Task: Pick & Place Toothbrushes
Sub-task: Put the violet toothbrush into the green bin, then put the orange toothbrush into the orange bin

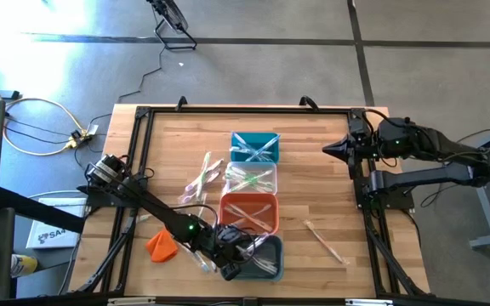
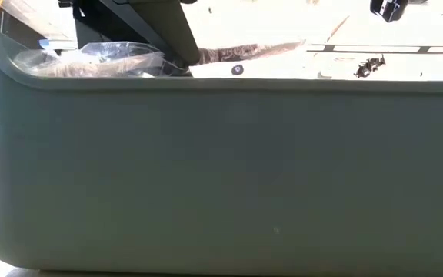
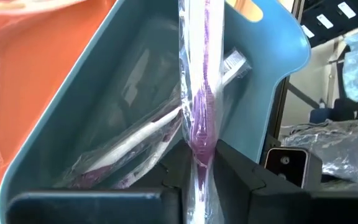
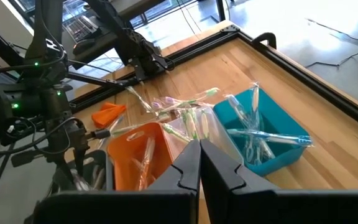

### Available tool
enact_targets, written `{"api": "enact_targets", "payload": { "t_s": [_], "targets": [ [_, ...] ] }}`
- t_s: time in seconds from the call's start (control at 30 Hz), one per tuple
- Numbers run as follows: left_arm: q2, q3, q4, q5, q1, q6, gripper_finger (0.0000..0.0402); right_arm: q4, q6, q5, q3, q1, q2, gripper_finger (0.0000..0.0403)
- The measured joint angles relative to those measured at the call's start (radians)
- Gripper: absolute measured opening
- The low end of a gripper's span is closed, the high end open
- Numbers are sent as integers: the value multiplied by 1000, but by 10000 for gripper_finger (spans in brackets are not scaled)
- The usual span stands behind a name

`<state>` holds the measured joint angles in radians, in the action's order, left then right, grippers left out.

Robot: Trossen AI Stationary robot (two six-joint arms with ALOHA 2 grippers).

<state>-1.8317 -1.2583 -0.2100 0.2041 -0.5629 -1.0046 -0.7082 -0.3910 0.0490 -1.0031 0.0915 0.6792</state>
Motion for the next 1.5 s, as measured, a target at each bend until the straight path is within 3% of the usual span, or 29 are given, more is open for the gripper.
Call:
{"api": "enact_targets", "payload": {
  "t_s": [0.43,0.6,1.1,1.23,1.5],
  "targets": [
    [0,0,-1,0,0,57,148,0,3,0,0,0,0,2],
    [0,0,0,0,0,44,160,0,21,0,0,0,0,2],
    [0,0,83,-10,0,-124,161,1,22,-159,0,0,-14,2],
    [21,0,115,-3,0,-69,145,1,22,-184,0,0,-14,2],
    [140,1,91,79,14,127,72,0,22,-187,0,0,-32,2]
  ]
}}
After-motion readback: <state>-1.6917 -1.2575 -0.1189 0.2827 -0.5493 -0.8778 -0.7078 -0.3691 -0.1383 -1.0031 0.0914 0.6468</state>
